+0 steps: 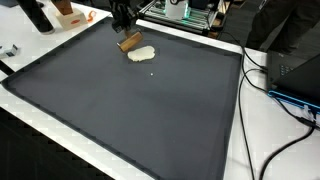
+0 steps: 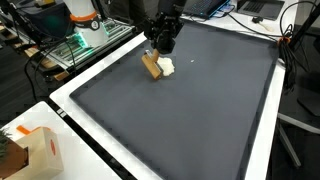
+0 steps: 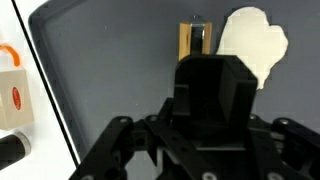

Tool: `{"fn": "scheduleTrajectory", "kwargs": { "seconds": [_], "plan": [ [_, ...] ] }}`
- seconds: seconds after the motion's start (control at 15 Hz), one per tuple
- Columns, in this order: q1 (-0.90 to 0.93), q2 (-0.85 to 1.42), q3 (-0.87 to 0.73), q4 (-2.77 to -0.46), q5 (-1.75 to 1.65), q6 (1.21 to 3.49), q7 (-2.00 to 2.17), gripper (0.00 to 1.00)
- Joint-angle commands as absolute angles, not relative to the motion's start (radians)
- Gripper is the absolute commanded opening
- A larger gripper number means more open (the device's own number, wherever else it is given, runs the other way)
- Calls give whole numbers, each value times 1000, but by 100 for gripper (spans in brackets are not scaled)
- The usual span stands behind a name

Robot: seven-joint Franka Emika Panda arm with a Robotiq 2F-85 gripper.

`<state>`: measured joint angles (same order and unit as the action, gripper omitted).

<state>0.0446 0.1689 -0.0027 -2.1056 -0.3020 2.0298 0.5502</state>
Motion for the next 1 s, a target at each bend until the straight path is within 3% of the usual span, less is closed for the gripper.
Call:
{"fn": "scheduleTrajectory", "kwargs": {
  "seconds": [0.0, 0.93],
  "plan": [
    [33, 97, -10, -2157, -253, 2065, 449, 24],
    [17, -120, -7, -2226, -72, 2174, -123, 24]
  ]
}}
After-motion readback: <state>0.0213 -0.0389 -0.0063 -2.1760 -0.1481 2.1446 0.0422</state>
